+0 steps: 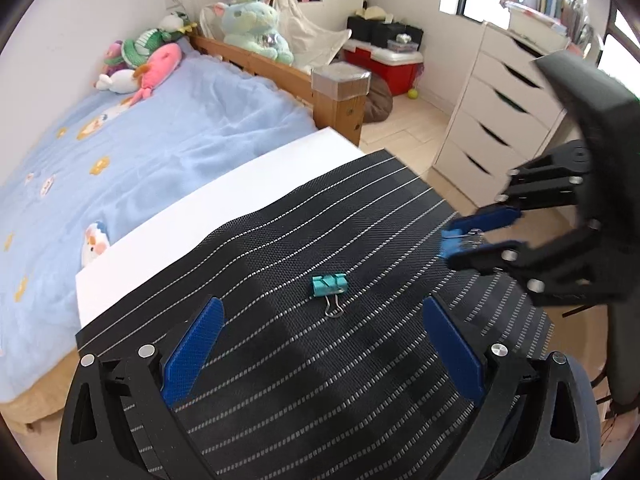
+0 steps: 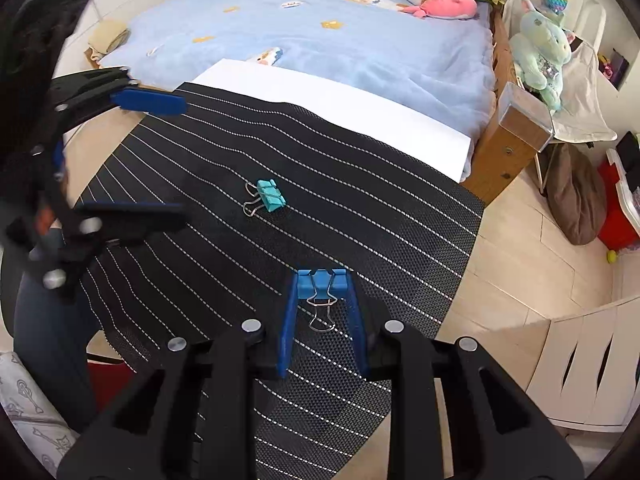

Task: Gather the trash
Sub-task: 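Grasp the teal binder clip with the left gripper while right holds the blue clip, then carry both binder clips off the mat to above the pink bin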

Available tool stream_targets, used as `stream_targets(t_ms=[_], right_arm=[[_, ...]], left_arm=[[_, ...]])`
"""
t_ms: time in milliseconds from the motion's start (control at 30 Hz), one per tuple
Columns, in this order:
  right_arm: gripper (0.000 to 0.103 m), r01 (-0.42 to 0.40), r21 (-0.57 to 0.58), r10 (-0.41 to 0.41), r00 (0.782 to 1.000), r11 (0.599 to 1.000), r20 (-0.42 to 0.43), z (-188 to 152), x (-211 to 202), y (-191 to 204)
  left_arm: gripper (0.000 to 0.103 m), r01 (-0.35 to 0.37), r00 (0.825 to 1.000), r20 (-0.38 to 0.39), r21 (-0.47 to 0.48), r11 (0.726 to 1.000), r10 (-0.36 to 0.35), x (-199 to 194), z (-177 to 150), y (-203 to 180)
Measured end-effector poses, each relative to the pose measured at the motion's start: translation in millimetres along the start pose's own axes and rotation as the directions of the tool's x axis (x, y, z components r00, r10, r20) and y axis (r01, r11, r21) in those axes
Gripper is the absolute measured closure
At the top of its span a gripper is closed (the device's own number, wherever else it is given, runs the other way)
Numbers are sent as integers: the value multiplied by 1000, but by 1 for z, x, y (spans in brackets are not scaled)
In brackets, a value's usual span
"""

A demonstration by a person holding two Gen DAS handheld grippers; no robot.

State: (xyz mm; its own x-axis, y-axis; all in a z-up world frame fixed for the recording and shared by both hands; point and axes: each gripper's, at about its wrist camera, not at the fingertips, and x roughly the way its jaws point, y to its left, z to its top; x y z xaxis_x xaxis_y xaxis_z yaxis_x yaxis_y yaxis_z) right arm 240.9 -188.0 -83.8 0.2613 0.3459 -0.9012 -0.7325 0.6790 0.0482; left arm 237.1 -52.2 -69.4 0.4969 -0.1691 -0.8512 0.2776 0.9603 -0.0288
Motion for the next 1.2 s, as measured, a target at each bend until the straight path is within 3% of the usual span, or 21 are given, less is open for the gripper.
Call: stream_targets(t_ms=[333, 400, 533, 667, 733, 833, 1200], right_arm=[[79, 8, 12, -8, 1000, 1000, -5, -6, -4, -6], [79, 7, 14, -7, 1000, 1000, -8, -8, -3, -8], [79, 6, 17, -6, 1000, 1000, -8, -9, -2, -9], [79, 4, 19, -4, 1000, 1000, -7, -10, -1, -9], [79, 3, 19, -3, 1000, 1000, -6, -10, -1, -10], [79, 2, 19, -2, 1000, 1000, -5, -10, -1, -10], [79, -11, 15, 11, 1000, 1000, 13, -7, 0, -3]], left_arm=[[8, -18, 998, -55, 5, 1000, 18, 38, 6, -2], [20, -19, 998, -63, 4, 1000, 19, 43, 6, -3], [31, -25, 997, -77, -1, 1000, 24, 52, 5, -4], [53, -36, 996, -86, 2, 999, 36, 56, 3, -5], [58, -34, 996, -83, -4, 999, 33, 56, 3, -5], [78, -33, 996, -87, 1, 999, 33, 57, 3, -6], [79, -17, 998, -66, 4, 1000, 17, 37, -1, -2]])
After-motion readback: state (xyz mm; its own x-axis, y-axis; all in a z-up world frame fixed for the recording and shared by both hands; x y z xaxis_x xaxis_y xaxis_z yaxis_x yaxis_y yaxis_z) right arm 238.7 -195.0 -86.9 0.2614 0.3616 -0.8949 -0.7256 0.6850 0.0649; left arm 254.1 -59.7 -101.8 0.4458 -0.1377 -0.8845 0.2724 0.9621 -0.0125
